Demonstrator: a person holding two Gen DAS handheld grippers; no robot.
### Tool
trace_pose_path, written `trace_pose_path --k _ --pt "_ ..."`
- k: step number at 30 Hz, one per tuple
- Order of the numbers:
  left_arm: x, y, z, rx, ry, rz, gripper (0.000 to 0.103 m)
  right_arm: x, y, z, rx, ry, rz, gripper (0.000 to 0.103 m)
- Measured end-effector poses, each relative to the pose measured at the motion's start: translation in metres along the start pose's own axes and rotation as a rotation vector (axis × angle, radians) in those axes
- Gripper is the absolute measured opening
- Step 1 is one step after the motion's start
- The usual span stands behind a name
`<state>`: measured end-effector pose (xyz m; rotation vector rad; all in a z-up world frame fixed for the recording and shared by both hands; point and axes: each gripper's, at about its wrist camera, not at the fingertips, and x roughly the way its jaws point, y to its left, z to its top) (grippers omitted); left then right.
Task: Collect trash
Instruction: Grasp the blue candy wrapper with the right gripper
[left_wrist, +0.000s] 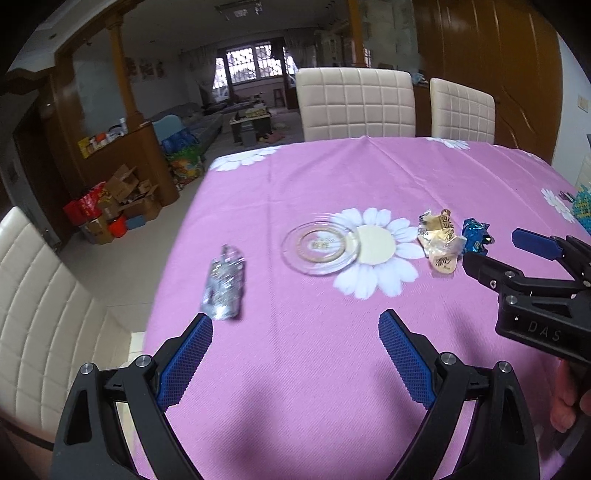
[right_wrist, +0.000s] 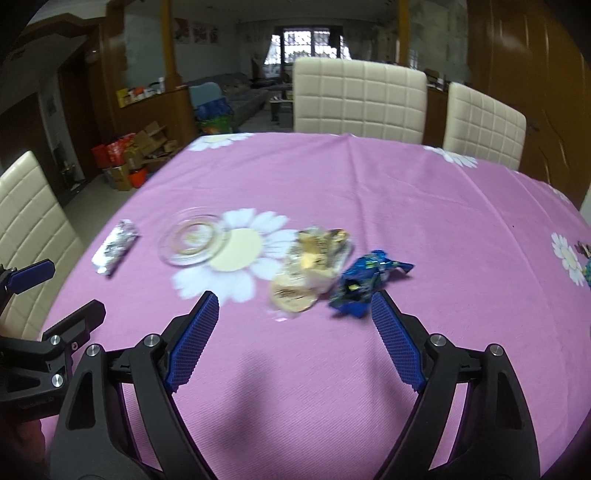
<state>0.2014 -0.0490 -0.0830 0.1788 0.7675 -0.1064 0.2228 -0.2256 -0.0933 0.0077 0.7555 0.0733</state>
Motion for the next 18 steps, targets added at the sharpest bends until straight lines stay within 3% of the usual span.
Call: trace_pose_path --k 5,11,14,18 --pt "0.040 -0.013 0.020 0.015 0.045 -0.004 0.089 0.030 -0.024 0.009 0.046 0.045 -0.015 0.075" --pt "0.082 -0.016 0.034 0.014 0.089 0.012 0.089 0.062 -0.047 0.015 0.090 0.124 -0.045 0.038" --pt "0.099 -0.014 0.039 0.004 0.110 0.004 0.089 0.070 -0.055 0.013 0.124 0.149 -0.042 0.034" --pt "0.116 -0.014 0.046 -0.001 0.127 -0.005 0.089 0.069 -0.049 0.014 0.075 0.123 -0.060 0.029"
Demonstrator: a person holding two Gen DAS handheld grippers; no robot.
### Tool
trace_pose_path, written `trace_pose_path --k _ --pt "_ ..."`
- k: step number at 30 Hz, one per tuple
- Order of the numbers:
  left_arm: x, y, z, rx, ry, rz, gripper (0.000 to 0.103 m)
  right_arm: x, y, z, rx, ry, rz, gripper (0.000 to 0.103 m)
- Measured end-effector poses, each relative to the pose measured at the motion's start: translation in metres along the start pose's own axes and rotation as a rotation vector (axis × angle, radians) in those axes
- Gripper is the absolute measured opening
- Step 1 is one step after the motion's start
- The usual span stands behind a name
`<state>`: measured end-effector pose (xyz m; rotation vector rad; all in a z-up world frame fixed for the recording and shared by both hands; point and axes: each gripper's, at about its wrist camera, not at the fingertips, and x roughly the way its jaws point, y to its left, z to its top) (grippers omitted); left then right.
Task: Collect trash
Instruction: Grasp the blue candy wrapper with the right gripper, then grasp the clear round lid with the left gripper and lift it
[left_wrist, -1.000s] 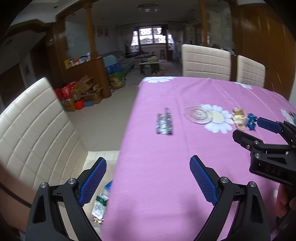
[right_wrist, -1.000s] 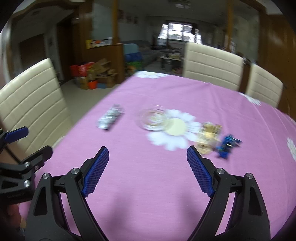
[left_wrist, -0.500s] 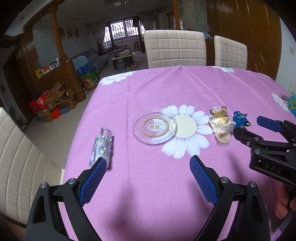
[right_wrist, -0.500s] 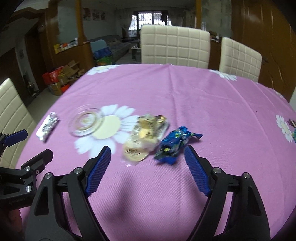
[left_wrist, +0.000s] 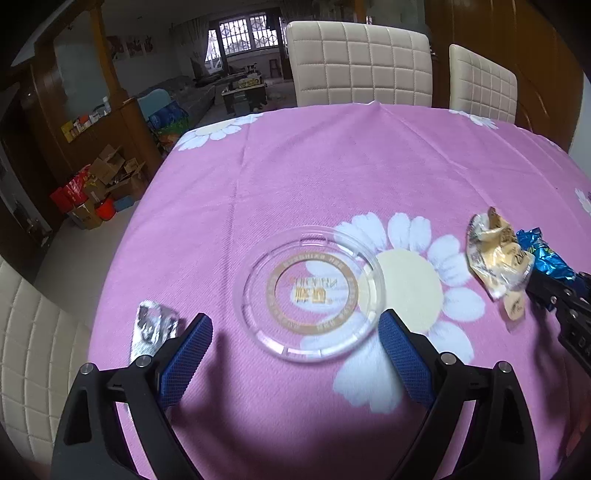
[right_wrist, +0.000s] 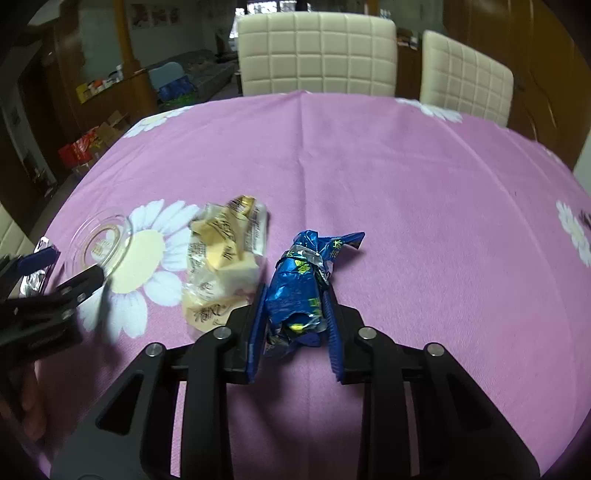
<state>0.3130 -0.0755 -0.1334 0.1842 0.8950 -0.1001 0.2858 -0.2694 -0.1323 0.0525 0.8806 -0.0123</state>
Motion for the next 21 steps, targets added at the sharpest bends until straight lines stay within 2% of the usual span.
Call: trace_pose_path --k 4,12,13,21 --pt "0.009 0.001 0.010 -0.018 0.015 -0.031 0.089 0.006 0.019 0.004 -0.080 -0.006 0.004 0.029" --pt "0.013 0.003 0.011 -0.035 0.019 -0.086 0.089 0.012 0.036 0.009 -0.122 -0.005 0.056 0.029" --pt "0.013 0.003 0.012 -0.034 0.016 -0.090 0.086 0.012 0.038 0.009 -0.126 -0.005 0.061 0.029" --pt "0.003 0.001 0.009 -0.029 -0.023 -0.090 0.083 0.012 0.044 0.010 -0.139 -0.004 0.071 0.029"
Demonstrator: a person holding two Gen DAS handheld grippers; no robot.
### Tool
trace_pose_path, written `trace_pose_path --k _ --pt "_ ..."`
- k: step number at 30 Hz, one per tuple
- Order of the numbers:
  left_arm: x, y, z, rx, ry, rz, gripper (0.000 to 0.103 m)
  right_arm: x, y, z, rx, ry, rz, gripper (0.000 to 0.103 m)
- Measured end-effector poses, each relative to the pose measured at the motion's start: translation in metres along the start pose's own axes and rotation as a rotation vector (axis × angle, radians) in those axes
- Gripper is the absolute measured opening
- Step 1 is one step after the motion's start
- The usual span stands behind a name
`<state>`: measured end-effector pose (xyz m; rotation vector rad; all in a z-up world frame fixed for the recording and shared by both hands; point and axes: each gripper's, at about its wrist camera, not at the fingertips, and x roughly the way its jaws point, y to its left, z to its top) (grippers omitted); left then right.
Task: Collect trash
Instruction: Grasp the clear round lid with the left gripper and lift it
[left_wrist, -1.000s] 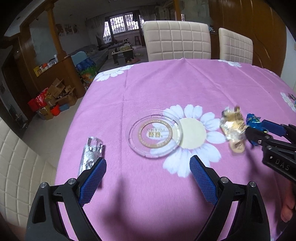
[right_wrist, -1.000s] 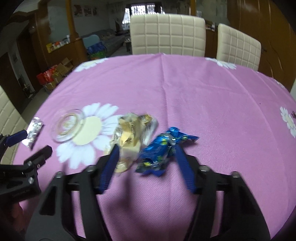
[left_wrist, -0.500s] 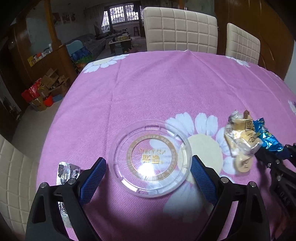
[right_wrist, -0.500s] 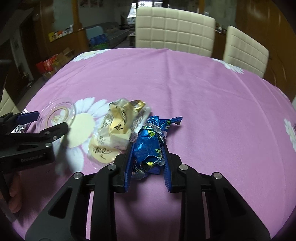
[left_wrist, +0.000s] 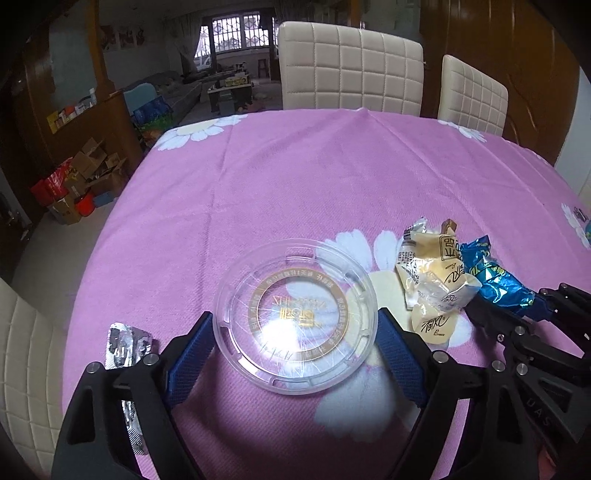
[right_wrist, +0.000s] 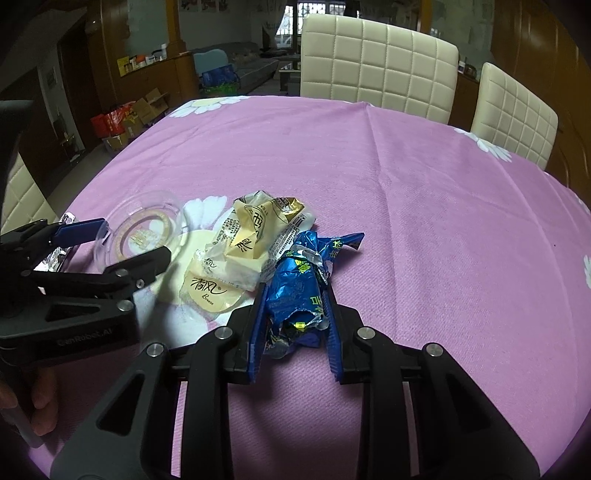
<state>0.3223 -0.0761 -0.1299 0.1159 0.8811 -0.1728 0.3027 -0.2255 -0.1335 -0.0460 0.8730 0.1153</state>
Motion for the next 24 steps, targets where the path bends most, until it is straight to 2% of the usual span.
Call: trace_pose_path --k 9,13,24 --pt "-0.036 -0.011 -0.016 0.053 -0.057 0.034 0.082 -0.021 -0.002 -0.006 0.039 -0.009 0.013 0.029" --pt "-0.060 -0.009 -0.025 0.046 -0.079 0.035 0.083 -0.039 0.008 -0.014 0.029 -0.018 0.030 0.029" --pt "-0.134 0.010 -0.057 0.052 -0.170 0.110 0.083 -0.100 0.041 -0.033 -0.025 -0.081 0.055 0.029"
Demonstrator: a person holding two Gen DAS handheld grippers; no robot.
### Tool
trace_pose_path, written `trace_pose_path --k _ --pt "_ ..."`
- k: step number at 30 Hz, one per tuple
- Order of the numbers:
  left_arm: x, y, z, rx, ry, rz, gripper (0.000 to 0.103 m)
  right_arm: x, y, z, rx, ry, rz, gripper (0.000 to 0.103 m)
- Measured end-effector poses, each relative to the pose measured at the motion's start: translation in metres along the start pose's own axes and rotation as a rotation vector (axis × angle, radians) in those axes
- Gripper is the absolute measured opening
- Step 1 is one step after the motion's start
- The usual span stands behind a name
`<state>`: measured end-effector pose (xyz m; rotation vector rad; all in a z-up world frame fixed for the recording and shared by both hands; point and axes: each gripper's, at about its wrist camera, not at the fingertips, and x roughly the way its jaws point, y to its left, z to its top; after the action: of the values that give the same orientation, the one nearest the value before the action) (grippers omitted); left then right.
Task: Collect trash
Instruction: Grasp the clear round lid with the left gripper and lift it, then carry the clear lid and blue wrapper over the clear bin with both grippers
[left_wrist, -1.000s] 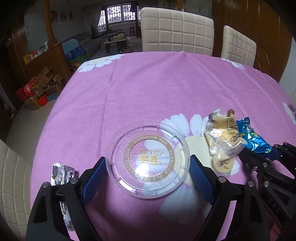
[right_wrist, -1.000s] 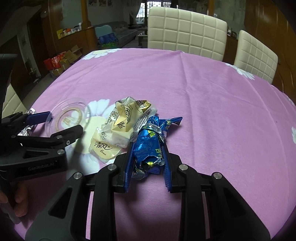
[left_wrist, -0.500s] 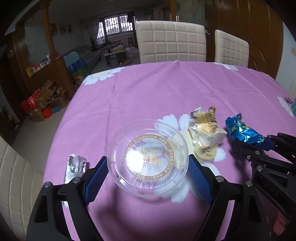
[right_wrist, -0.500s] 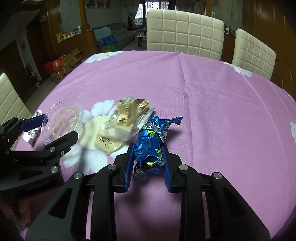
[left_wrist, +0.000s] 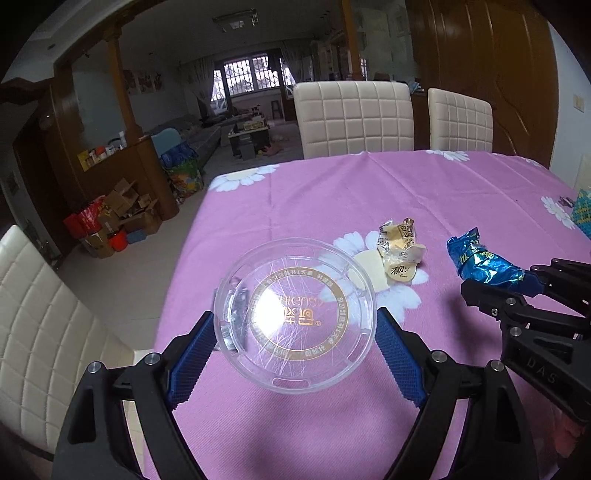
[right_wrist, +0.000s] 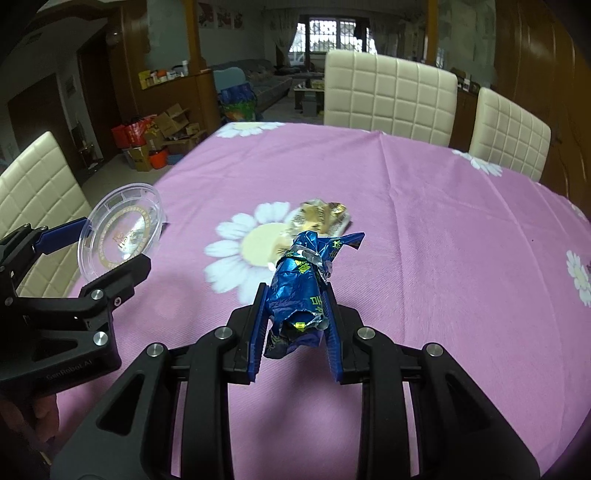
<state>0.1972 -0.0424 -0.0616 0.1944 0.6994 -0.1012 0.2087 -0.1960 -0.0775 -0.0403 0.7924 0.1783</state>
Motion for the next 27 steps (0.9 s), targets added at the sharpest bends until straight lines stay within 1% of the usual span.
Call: trace_pose_path --k 10,14,19,27 --pt "-0.070 0.021 -0.021 -0.011 -0.074 0.055 0.083 -0.058 0.041 -0.006 -0.077 -0.089 0.024 0.029" --pt "-0.095 0.031 -0.030 -0.022 -0.109 0.082 0.083 -0.074 0.057 -0.008 -0.112 -0.111 0.034 0.029" --pt "-0.114 0.043 -0.038 -0.042 -0.137 0.104 0.083 -0.089 0.078 -0.011 -0.157 -0.130 0.046 0.029" --pt "-0.138 0.065 -0.057 -0.077 -0.170 0.164 0.083 -0.109 0.112 -0.015 -0.225 -0.160 0.074 0.029"
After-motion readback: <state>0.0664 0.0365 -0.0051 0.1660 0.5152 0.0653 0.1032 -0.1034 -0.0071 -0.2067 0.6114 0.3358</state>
